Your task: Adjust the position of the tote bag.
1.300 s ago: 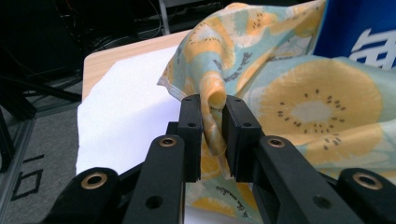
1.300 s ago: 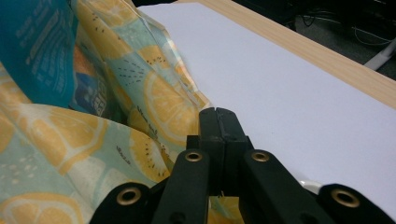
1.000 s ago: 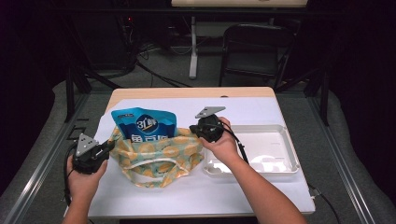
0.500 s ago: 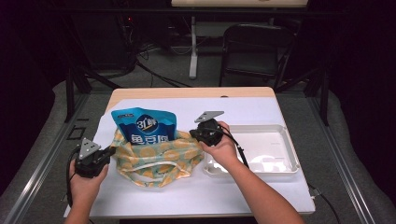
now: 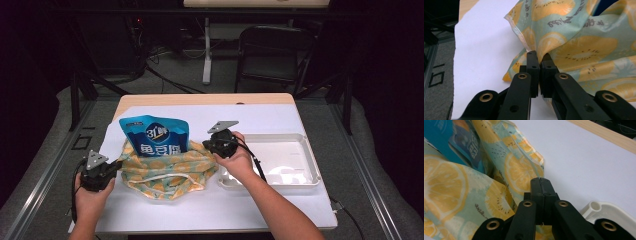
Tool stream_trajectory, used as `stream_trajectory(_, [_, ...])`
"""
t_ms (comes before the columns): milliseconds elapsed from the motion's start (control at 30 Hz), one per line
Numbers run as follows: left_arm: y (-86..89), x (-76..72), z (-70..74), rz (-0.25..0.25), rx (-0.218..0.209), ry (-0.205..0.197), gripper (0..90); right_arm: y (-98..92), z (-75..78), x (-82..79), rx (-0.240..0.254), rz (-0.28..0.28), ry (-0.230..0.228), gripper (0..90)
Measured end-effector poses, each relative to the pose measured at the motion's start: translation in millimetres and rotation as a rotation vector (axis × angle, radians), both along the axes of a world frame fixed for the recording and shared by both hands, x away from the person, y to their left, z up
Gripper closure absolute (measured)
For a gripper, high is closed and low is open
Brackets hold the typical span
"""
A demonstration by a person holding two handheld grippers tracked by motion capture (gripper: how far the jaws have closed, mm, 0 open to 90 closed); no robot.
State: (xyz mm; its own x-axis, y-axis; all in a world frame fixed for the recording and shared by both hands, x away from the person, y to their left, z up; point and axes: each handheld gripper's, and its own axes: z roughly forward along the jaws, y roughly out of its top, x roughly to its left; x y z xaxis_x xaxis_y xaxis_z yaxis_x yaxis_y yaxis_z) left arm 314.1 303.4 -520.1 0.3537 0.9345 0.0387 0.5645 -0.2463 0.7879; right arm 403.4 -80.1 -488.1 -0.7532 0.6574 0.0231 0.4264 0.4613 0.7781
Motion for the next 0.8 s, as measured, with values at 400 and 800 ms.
stream_trajectory(400, [-0.8,1.9,-7.1,-0.003,0.001,0.031,85.6,-3.6,-4.1,-2.3,0.037,-0.005,0.002,89.4])
stream_trajectory(800, [-0.4,-3.8,-0.7,-0.004,-0.029,0.0,80.3,-28.7,15.5,-18.7,0.132,-0.022,-0.065,68.8])
